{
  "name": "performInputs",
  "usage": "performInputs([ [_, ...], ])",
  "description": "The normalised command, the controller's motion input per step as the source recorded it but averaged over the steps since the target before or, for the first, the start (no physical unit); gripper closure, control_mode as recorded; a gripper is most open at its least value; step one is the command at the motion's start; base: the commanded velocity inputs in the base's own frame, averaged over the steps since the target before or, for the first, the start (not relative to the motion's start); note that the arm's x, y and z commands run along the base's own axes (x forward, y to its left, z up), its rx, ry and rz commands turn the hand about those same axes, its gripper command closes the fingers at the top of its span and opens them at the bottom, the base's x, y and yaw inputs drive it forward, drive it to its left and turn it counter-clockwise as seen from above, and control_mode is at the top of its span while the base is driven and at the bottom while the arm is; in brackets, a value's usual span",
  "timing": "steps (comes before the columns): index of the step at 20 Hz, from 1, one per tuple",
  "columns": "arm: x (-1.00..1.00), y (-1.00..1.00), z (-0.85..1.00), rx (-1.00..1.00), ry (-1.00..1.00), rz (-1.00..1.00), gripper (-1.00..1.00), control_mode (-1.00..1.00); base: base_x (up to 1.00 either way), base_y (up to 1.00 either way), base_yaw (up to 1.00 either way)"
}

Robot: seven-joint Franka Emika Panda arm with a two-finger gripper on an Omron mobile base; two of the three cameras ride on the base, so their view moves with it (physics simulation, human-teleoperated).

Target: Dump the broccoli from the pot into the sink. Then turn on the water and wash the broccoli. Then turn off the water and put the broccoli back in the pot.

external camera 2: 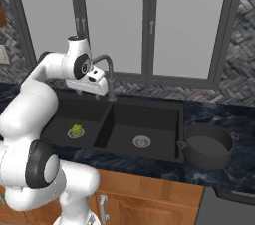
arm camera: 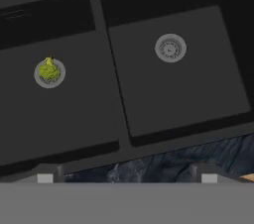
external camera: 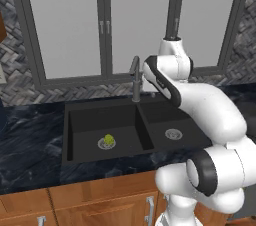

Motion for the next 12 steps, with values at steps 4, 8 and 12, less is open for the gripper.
performInputs([
  [4, -0.69, 0.20, -0.12, -0.02, -0.14, 0.00, -1.00, -1.00, 0.00, 0.00, 0.00],
  [8, -0.29, 0.43, -0.08, -0.04, -0.26, 0.00, -1.00, -1.00, 0.00, 0.00, 0.00],
  [12, 0.00, 0.55, 0.00, -0.04, -0.15, 0.00, -1.00, -1.00, 0.00, 0.00, 0.00],
])
